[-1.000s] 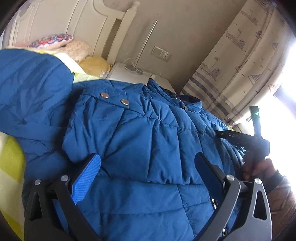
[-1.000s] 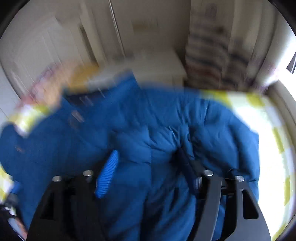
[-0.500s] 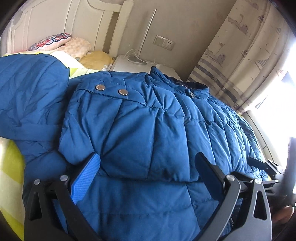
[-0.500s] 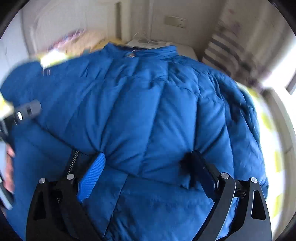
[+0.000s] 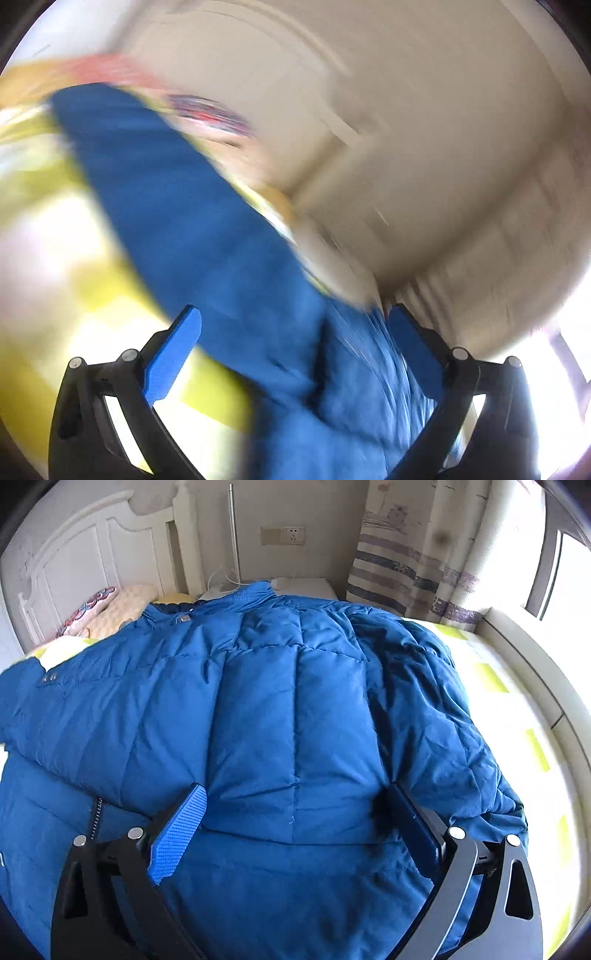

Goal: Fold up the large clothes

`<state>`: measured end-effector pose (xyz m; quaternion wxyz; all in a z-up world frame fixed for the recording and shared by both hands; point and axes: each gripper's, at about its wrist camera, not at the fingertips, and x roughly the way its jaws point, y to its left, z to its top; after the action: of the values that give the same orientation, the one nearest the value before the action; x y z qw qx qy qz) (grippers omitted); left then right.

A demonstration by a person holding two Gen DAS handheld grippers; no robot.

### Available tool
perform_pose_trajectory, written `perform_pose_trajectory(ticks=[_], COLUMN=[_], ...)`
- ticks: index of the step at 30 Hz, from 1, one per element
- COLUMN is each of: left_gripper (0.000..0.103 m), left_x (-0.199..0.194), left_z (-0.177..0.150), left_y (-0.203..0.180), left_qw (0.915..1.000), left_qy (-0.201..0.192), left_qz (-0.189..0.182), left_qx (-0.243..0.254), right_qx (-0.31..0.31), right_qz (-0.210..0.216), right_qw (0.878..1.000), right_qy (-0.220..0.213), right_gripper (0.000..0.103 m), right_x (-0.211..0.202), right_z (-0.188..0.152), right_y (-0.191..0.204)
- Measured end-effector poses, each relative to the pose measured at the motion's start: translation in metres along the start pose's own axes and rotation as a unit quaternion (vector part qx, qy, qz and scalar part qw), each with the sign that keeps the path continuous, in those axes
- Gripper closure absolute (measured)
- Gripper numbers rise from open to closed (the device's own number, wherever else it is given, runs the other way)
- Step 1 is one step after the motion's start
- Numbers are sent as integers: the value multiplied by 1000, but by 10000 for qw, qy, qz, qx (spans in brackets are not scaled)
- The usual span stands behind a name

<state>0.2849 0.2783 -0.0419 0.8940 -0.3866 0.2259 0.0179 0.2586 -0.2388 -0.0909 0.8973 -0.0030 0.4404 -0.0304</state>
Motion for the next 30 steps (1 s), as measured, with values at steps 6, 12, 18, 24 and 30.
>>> perform_pose_trajectory(ticks=[6, 12, 18, 24, 30], left_gripper=[3, 16, 97, 98, 91], left_x=[-8, 17, 27, -2, 21], left_z=[90, 137, 138, 99, -23], left_y=[123, 156, 140, -15, -169], left_qw=[9879, 9800, 9905, 9902, 9447], left_qy=[-315, -371, -495, -738, 478], left_qz=[-34, -93, 327, -236, -1163], left_qx=[-1521, -1953, -1242, 1161, 3029], right_qx=[28, 53, 61, 70, 839], right_qz=[37, 72, 144, 136, 473], right_qw=[10000, 10000, 9999, 9999, 9940], right_qy=[-17, -15, -21, -58, -519], right_gripper=[8, 7, 7, 7, 9], right_x=[2, 2, 2, 2, -14], right_z=[-2, -1, -1, -1, -4], right_y=[-1, -1, -6, -5, -30])
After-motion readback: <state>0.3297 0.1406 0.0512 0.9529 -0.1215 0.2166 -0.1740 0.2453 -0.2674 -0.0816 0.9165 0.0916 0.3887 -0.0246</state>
